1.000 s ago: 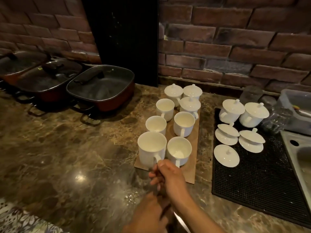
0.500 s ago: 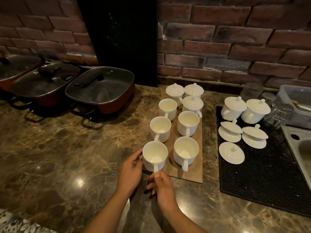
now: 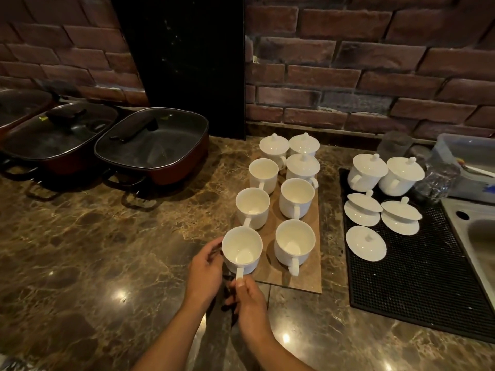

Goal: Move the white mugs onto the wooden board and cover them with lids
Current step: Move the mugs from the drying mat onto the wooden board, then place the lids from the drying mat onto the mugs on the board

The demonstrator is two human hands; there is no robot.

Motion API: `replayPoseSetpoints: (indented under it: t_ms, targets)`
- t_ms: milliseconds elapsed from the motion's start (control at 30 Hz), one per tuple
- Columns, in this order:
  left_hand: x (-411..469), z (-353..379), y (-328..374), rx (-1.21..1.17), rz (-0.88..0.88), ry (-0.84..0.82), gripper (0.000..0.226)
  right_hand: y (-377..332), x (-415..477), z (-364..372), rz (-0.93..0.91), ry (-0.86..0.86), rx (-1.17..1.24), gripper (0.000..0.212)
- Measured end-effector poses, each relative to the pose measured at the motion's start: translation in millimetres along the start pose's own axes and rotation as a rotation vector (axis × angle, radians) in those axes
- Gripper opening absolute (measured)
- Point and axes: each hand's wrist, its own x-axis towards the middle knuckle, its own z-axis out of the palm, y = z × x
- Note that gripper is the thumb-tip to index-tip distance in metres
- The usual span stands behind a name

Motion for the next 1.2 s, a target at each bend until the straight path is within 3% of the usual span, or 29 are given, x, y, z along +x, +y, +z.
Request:
replayPoseSetpoints:
  t_ms: [667, 933, 1067, 1200]
  targets:
    - [-4.7, 7.9, 1.1, -0.164, -0.071, -0.061, 0.036, 1.7, 0.1, 2.7, 0.014, -0.006, -0.016, 0.024]
    - [-9.0, 13.1, -1.1, -0.002, -0.014, -0.028, 0.046, 0.5, 0.9, -0.5, 0.048, -0.046, -0.003, 0.020]
    - [-14.1, 12.2, 9.0, 0.166, -0.005, 0.151, 0.049, 0.5, -7.9, -14.2, 0.039, -0.084, -0.069, 0.029]
    - [-24.9, 14.4, 39.5, 0.283, 0.195, 0.307, 0.042, -0.2, -23.2, -53.2, 0.047, -0.180, -0.188, 0.030]
